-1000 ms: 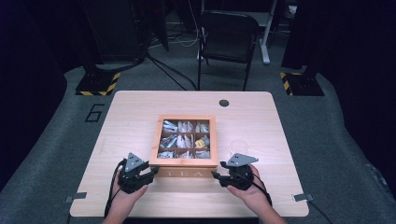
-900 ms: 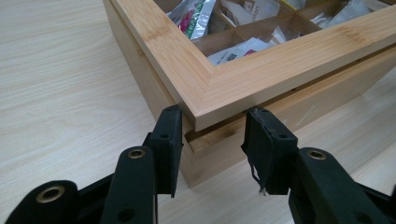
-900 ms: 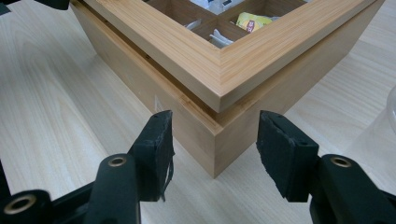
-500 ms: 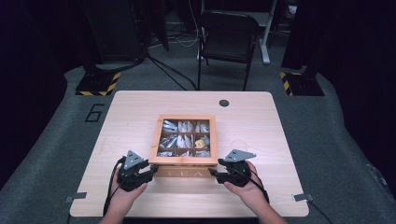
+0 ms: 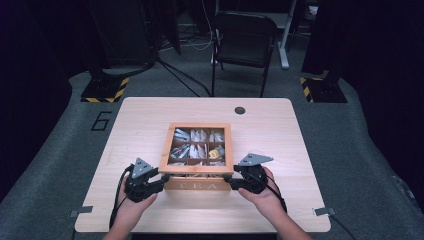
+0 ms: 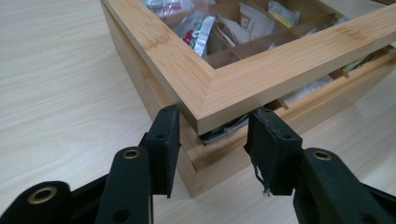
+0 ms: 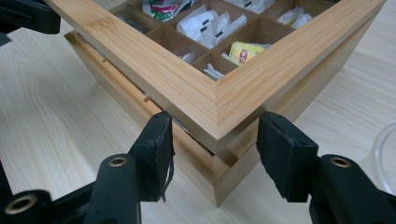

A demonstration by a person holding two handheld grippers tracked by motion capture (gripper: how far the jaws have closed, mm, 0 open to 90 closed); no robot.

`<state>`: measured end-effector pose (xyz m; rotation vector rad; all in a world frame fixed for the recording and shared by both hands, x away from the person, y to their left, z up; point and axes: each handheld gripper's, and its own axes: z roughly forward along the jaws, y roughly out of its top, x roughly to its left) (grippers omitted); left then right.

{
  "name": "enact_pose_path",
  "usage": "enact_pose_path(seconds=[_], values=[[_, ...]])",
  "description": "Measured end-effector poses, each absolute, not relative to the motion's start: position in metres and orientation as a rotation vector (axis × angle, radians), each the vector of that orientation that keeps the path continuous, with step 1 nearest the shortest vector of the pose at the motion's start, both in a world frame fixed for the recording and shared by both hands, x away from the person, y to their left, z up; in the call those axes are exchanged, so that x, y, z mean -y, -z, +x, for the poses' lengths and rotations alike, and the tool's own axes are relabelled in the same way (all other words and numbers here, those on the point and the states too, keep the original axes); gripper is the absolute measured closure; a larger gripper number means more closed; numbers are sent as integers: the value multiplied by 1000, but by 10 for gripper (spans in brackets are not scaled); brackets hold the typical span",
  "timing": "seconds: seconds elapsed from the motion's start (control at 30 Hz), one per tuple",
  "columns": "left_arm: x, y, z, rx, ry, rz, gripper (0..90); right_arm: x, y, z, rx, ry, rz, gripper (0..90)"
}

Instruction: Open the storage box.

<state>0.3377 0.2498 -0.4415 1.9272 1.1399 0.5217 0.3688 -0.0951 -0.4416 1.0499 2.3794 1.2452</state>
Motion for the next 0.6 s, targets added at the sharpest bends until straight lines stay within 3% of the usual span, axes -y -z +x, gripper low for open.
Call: enact_pose_path(seconds=[0.6], values=[[-254,415,347,-1081,-554,1932,509,99,411,376,-2369,-1266,1017,438]])
